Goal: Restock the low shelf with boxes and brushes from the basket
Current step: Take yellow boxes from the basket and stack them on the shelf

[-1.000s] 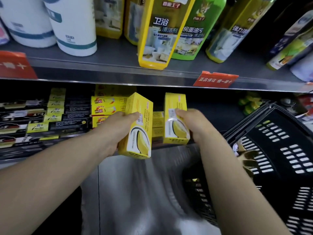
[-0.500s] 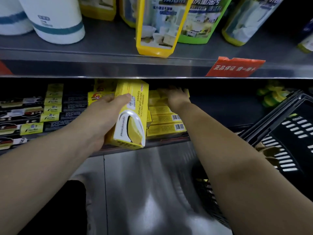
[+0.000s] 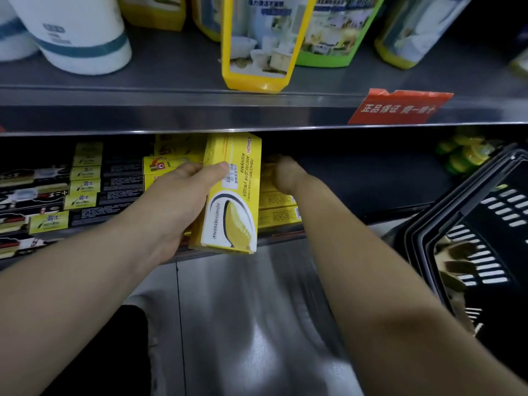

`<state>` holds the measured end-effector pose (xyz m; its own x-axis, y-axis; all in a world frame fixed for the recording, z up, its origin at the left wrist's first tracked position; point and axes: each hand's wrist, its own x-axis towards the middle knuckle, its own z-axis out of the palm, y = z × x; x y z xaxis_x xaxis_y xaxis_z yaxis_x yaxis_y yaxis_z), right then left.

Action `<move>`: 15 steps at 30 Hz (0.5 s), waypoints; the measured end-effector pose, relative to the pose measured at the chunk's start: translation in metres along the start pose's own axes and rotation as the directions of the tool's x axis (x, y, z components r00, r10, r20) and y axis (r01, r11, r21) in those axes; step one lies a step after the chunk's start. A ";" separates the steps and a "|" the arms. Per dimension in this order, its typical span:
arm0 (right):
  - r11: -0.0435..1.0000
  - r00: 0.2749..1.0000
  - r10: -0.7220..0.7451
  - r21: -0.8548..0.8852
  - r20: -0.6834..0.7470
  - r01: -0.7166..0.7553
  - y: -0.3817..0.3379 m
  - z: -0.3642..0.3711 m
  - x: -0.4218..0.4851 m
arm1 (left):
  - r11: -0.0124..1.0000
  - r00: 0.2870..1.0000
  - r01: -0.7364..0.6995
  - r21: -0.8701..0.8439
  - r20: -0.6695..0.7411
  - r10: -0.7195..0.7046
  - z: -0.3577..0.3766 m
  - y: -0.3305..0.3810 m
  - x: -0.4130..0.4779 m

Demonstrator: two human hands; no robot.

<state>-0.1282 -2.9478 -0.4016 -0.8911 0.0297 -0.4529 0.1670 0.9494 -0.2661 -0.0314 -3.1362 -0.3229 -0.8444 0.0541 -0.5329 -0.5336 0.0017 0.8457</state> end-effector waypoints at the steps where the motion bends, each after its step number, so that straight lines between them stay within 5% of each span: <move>1: 0.984 0.997 0.059 0.170 -0.054 -0.049 -0.002 -0.005 -0.012 | 1.000 1.000 0.005 0.010 0.001 -0.005 0.001 0.000 -0.001; 3: 0.838 0.982 0.173 0.536 -0.078 -0.105 -0.005 -0.012 -0.044 | 0.999 1.000 0.015 0.033 0.014 -0.016 0.003 0.000 -0.003; 5: 0.553 0.972 0.236 0.822 0.004 -0.138 -0.009 -0.010 -0.086 | 0.998 0.999 0.018 0.060 0.026 -0.020 0.007 0.000 -0.006; 8: 0.306 0.985 0.134 0.941 0.108 -0.145 -0.014 -0.001 -0.139 | 0.997 0.998 0.021 0.076 0.064 -0.025 0.013 -0.001 -0.012; 13: 0.125 0.988 0.014 0.980 0.154 -0.154 -0.016 0.003 -0.170 | 0.997 0.983 0.006 0.082 0.181 -0.021 0.024 -0.003 -0.021; 15: 0.204 0.988 0.098 0.969 0.119 -0.137 -0.014 -0.003 -0.168 | 0.992 0.978 -0.023 0.127 0.209 -0.004 0.026 -0.002 -0.024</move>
<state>0.0178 -2.9649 -0.3198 -0.8139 0.0848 -0.5748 0.5652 -0.1137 -0.8171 -0.0082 -3.1112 -0.3111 -0.8137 0.2615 -0.5191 -0.5040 0.1274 0.8542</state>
